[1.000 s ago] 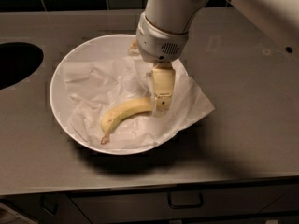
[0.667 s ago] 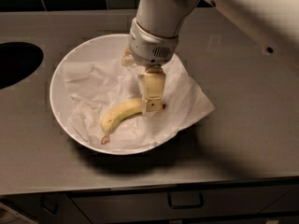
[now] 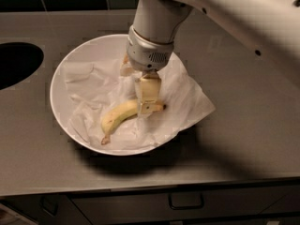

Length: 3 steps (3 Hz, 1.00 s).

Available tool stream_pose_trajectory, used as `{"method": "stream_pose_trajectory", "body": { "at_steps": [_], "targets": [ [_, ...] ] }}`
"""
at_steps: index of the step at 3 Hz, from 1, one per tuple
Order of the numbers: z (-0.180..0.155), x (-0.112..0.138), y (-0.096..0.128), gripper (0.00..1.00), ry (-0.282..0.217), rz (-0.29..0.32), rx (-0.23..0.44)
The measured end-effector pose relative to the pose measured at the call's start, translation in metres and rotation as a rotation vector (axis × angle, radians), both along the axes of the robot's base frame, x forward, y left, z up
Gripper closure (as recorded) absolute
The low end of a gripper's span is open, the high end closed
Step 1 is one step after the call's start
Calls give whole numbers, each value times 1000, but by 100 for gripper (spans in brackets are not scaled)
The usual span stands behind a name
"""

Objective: Pick banana from white bowl

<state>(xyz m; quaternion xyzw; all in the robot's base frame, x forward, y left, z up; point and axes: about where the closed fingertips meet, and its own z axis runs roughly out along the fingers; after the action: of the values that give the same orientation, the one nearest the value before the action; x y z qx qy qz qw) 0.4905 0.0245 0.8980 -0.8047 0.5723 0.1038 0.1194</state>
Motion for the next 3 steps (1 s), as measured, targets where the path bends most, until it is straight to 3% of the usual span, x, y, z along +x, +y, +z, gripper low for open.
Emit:
{"method": "stream_pose_trajectory", "body": {
  "at_steps": [1, 3],
  "targets": [
    [-11, 2, -2, 27, 20, -14, -4],
    [-31, 5, -12, 26, 19, -39, -29]
  ]
}}
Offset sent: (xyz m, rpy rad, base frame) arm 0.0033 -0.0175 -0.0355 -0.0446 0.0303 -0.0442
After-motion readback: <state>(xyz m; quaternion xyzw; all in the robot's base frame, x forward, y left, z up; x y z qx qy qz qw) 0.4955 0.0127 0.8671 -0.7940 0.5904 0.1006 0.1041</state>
